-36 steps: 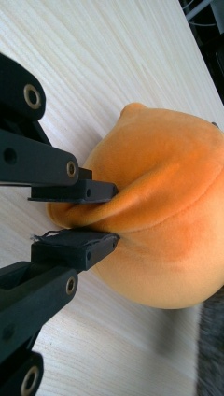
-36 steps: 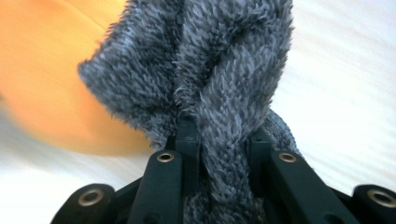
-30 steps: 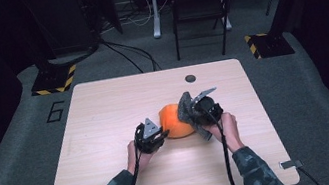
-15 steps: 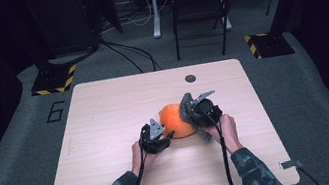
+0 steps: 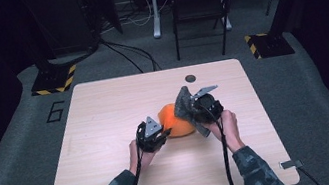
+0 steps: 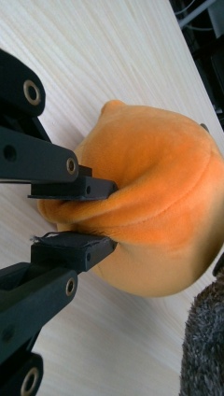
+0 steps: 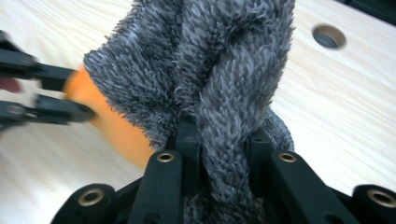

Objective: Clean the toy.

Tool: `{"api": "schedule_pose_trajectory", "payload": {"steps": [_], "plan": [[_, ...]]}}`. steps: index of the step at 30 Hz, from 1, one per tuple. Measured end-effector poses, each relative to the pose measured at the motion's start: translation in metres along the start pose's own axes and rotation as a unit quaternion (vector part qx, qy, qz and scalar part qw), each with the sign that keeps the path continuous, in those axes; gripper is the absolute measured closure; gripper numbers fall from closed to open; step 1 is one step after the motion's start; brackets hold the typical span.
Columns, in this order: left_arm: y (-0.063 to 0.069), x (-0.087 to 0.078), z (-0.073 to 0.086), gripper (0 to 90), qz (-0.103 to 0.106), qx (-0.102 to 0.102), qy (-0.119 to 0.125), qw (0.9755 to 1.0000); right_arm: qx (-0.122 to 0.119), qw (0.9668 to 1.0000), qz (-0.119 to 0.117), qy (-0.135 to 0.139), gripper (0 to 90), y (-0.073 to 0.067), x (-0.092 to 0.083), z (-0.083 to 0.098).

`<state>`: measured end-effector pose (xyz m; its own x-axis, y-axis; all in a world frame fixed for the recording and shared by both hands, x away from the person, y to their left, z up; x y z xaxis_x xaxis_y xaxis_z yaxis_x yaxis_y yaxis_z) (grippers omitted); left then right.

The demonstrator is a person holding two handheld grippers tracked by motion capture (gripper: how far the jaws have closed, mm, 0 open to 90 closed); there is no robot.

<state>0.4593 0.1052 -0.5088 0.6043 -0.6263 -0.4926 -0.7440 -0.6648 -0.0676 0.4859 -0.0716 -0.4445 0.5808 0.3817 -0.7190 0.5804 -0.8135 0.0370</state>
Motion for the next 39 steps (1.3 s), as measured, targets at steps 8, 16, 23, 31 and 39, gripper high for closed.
{"api": "schedule_pose_trajectory", "payload": {"steps": [8, 16, 23, 31, 39], "plan": [[0.005, -0.003, -0.001, 74.2, 0.013, 0.004, -0.012, 0.9998, -0.054, 0.9985, 0.003, -0.004, 73.3, -0.025, 0.006, -0.008], [0.003, 0.001, 0.004, 72.2, 0.016, 0.005, -0.021, 0.9996, -0.034, 0.9990, 0.007, -0.027, 73.4, -0.014, 0.021, 0.004], [0.001, 0.002, 0.004, 71.4, 0.014, 0.003, -0.018, 0.9997, -0.006, 0.9988, 0.012, -0.046, 73.4, 0.006, 0.025, 0.017], [0.001, 0.001, 0.005, 71.4, 0.021, 0.004, -0.017, 0.9996, 0.028, 0.9968, 0.015, -0.074, 73.4, 0.027, 0.034, 0.033], [-0.001, 0.001, 0.006, 71.3, 0.021, 0.001, -0.016, 0.9997, 0.050, 0.9902, 0.032, -0.126, 73.4, 0.043, 0.053, 0.057]]}}
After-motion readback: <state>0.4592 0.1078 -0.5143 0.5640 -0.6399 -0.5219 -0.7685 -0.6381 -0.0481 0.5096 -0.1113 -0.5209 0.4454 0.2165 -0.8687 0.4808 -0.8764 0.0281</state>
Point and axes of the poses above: each handheld gripper's, and its own axes: x roughly forward along the jaws, z roughly out of its underside, y roughly to its right, the point moved 5 cm from there along x, roughly forward along the jaws, and after that the axes turned 1 degree about x, right-handed, at the moved point
